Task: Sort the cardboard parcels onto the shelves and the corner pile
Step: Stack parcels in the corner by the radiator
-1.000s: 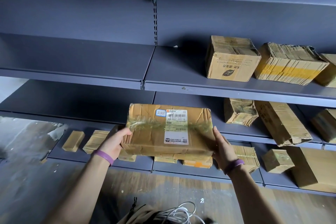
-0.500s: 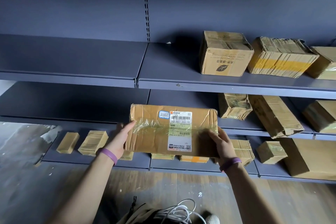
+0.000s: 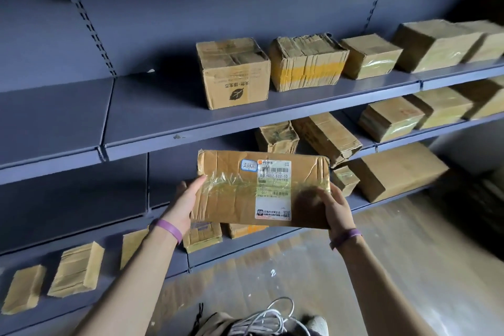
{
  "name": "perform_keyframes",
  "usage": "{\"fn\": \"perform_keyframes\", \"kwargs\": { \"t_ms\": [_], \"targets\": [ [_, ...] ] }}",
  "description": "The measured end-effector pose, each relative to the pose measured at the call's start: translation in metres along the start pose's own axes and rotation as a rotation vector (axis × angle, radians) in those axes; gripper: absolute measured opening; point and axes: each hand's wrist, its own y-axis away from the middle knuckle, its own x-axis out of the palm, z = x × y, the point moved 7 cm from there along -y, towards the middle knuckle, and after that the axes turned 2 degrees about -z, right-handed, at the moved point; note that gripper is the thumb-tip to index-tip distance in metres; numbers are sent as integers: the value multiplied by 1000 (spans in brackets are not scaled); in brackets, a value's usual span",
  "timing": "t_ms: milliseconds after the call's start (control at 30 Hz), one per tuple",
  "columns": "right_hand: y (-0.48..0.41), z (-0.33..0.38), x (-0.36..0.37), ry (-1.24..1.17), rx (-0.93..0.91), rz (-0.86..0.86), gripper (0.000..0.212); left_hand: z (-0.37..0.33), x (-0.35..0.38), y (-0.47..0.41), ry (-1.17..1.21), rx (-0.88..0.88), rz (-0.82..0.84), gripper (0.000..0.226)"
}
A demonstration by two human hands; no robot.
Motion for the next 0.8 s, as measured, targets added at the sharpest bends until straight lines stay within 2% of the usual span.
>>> {"fn": "perform_keyframes", "kwargs": {
  "t_ms": [100,200,267,333,467,567,667,800],
  "targets": [
    [-8,13,-47,-21,-9,-85,17,10,49,-43,-54,-6,99,120],
    [-15,23,-102,-60,-21,-193,27,-11,122,-24,-75,-12,172,110],
    [-17,33,-140,-57,-54,-240,17,-18,170,-17,-105,7,187,108],
    [-22,44,-180,-56,-71,-291,18,-23,220,-9,-129,39,217,106],
    [-35,57,-264,-82,-99,-383,16,-27,324,16,-166,85,258,59],
    [-42,68,-324,-83,-121,-445,22,-22,397,28,-205,71,310,64],
    [-46,79,-379,-91,-135,-481,27,-17,461,42,-223,81,354,49],
    [-49,84,-441,-111,-135,-542,26,-5,537,59,-296,61,422,44]
  ]
}}
